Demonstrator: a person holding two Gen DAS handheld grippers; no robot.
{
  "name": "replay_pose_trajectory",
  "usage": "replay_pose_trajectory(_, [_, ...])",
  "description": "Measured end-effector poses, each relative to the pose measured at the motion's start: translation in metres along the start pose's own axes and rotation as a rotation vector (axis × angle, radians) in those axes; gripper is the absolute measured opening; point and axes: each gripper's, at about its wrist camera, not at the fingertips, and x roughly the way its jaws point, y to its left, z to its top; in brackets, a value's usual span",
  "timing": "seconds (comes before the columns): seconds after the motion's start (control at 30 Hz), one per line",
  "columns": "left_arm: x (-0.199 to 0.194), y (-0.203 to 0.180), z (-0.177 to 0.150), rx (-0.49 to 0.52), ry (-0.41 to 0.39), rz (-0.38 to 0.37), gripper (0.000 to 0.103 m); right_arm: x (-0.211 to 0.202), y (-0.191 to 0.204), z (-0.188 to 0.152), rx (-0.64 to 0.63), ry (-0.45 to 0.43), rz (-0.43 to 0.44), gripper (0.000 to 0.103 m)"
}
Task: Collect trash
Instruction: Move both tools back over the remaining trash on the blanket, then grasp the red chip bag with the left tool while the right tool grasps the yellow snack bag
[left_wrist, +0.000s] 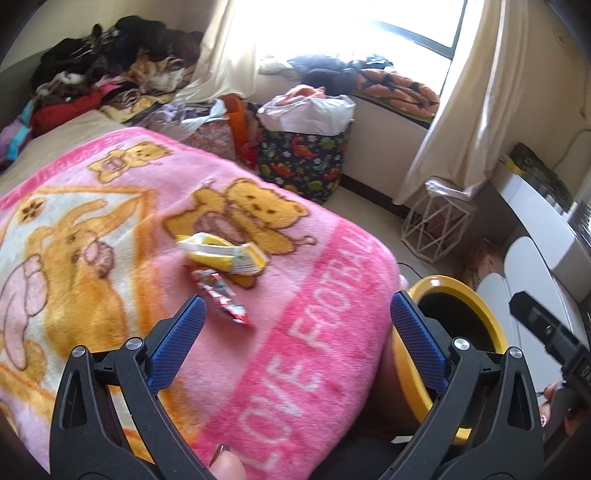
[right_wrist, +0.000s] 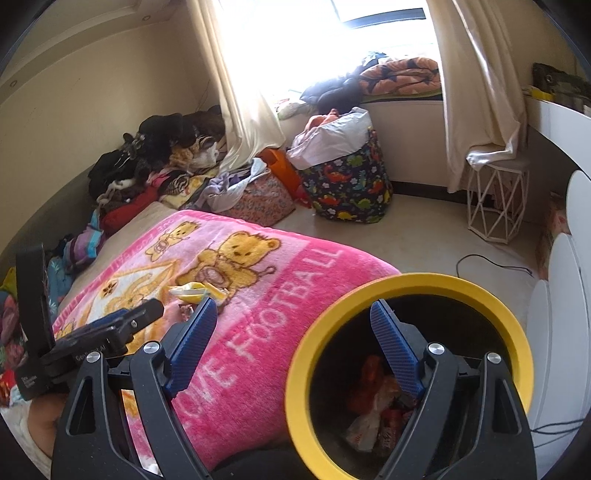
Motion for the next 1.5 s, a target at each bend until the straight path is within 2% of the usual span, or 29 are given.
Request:
replay_pose_trajectory(0.3, [0.011,0.038,-0.003,-0.079,0.031,0.033,0.089,0.043,0.026,0.019,-0.039,0.044,0.036,0.082])
replay_pose_trajectory(0.67, [0.058,0.059,-0.008,-0.171,0.135,0.021,0.055,0.104,0.052,0.031,-0.082,0.128,0.082,0.082])
replay_pose_trajectory(0.77, [0.070,0.060,-0.009,-0.189,0.158,0.016,0.050,0.124,0.059,0.032,-0.101,0.159,0.103,0.082])
replay_pose_trajectory(1.0, [0.097,0.072,-0.012,-0.244,0.195,0.043,0.048,0.164,0.079,0.032,-0.158,0.230,0.138,0.076])
replay_pose_trajectory(1.1, [0.104,0.078,-0.015,-0.256,0.209,0.057,0.040,0.180,0.089,0.030,-0.187,0.261,0.153,0.074])
replay_pose_trajectory(1.17, [0.107,0.082,-0.017,-0.258,0.214,0.060,0.031,0.191,0.095,0.028,-0.205,0.280,0.164,0.073])
replay_pose_trajectory(1.27, [0.107,0.088,-0.020,-0.263,0.221,0.043,0.026,0.208,0.100,0.024,-0.200,0.319,0.187,0.072])
replay_pose_trajectory(1.37, [0.106,0.093,-0.022,-0.258,0.223,0.028,0.016,0.225,0.104,0.019,-0.202,0.349,0.195,0.068])
replay_pose_trajectory(1.5, [0.099,0.101,-0.025,-0.253,0.221,0.016,0.014,0.242,0.112,0.014,-0.219,0.378,0.193,0.059])
